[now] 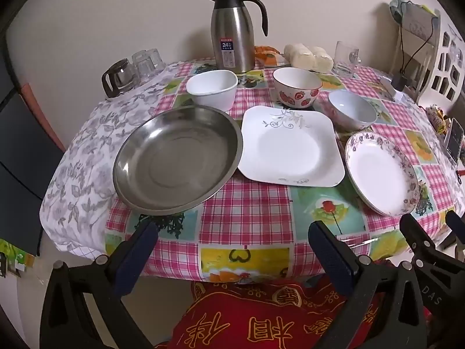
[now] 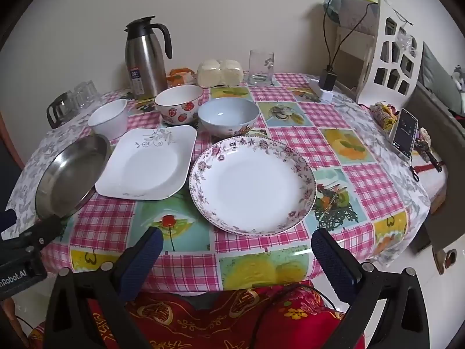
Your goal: Organize plates and bowls
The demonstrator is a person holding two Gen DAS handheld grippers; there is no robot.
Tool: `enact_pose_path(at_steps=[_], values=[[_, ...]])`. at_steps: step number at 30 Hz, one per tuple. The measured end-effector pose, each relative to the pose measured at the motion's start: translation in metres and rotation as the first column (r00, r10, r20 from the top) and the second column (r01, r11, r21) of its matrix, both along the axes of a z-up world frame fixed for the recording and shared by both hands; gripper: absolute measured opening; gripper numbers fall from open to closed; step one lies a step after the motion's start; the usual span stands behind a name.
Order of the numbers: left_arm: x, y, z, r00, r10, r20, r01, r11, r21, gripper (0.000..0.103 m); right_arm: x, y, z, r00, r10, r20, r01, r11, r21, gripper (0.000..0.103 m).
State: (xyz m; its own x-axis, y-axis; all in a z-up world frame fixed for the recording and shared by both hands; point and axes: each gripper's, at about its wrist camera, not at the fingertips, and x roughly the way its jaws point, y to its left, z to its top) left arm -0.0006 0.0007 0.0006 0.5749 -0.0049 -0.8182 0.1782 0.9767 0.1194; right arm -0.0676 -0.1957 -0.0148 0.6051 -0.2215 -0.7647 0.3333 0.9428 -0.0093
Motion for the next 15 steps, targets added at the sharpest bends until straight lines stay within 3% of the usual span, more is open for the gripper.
enact_pose_path(at_steps=[3,6,15], values=[[-0.001,0.005,-0.002,1.000,0.009,-0.015,-0.009,0.999,-0.047,0.103,0.000,0.001,-0.002,1.000,0.016,0.004,-0.016,1.000,-0.004,0.103],[0.006,0.006,-0.007,0.998,0.012,-0.056,-0.015,0.999,-0.045,0.103,-0.003,0.000,-0.002,1.000,0.002,0.012,-0.002,1.000,-0.016,0.103],[0.006,0.011,-0.005,0.998,0.036,-0.059,-0.040,0.997,-0.067,0.103,-0.003,0.005,-0.002,1.000,-0.009,0.011,0.009,0.999,-0.041,0.103]])
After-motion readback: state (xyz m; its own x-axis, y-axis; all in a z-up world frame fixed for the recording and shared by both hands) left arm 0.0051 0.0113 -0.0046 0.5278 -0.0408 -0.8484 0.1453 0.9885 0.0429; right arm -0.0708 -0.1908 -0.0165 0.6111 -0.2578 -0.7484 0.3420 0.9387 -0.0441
